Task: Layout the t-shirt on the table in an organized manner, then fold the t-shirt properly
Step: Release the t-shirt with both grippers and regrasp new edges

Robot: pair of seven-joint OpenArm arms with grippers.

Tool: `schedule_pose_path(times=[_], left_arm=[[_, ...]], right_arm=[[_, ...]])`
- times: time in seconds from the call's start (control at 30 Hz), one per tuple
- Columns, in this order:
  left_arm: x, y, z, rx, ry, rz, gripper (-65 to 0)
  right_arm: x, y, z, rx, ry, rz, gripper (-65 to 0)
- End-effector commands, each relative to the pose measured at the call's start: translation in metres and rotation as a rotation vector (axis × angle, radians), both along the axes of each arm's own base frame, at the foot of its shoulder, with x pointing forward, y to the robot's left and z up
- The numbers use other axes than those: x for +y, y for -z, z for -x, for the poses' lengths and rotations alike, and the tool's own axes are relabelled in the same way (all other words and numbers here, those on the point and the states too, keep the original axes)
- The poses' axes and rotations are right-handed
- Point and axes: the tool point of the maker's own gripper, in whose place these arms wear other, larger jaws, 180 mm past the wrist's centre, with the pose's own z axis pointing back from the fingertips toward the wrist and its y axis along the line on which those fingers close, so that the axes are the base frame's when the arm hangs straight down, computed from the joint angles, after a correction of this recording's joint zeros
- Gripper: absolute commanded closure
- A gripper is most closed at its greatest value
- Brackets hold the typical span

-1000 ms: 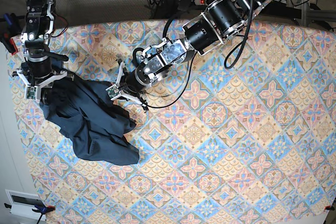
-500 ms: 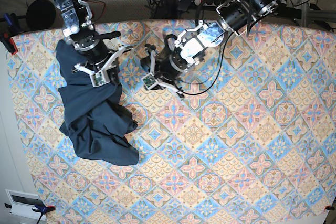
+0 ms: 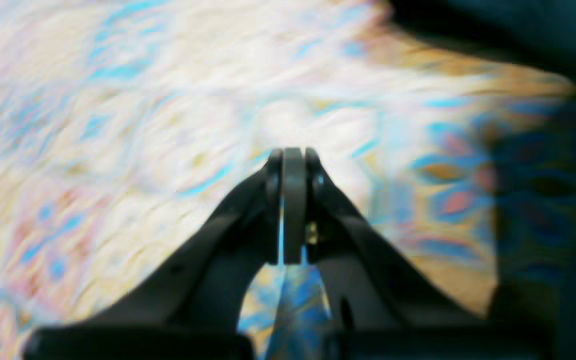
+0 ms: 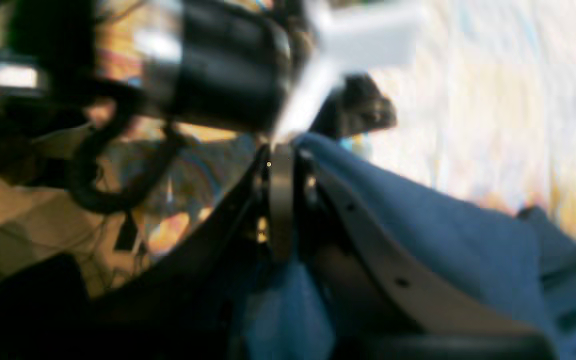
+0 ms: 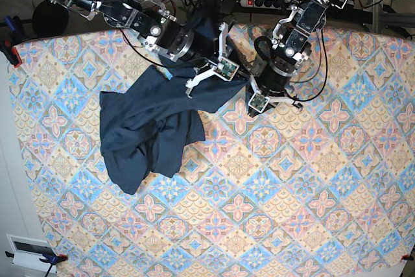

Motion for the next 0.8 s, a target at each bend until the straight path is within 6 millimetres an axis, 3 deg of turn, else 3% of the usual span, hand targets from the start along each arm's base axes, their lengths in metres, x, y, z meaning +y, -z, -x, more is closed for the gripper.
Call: schedule_pose_path(times=[0.0,0.1,0.2,0.37,0.47,0.67,0.77], left_arm=[[0.003,-0.014,-0.005,-0.047,-0.014,0.020,0.0],[0.019,-0.016,-0.006,-0.051,-0.057,0.017,0.0],[0.015,-0.021,-0.008,-0.065,-0.054,0.027,0.0],[0.006,-0.034,-0.011,-0.089,-0.054,0.058,0.0],[-0.004,-0.039,-0.017,-0.102,-0.059,0.087,0.0],[-0.015,-0.042,-0.021,-0.104,-0.067,0.122,0.0],[-0.029,-0.035,-0.023,-0.087,-0.043,0.124,0.0]], right_arm=[[0.003,-0.013,-0.002,-0.040,-0.003,-0.033,-0.7],[-0.003,-0.013,-0.010,-0.078,0.022,-0.009,-0.7],[-0.029,-0.006,-0.024,-0.095,0.121,0.030,-0.7],[-0.110,0.024,-0.035,-0.096,0.370,0.188,-0.7],[-0.159,0.032,-0.038,-0.107,0.491,0.275,-0.7],[-0.228,0.031,-0.045,-0.115,0.662,0.364,-0.7],[-0.253,0.024,-0.053,-0.139,0.729,0.386,-0.7]])
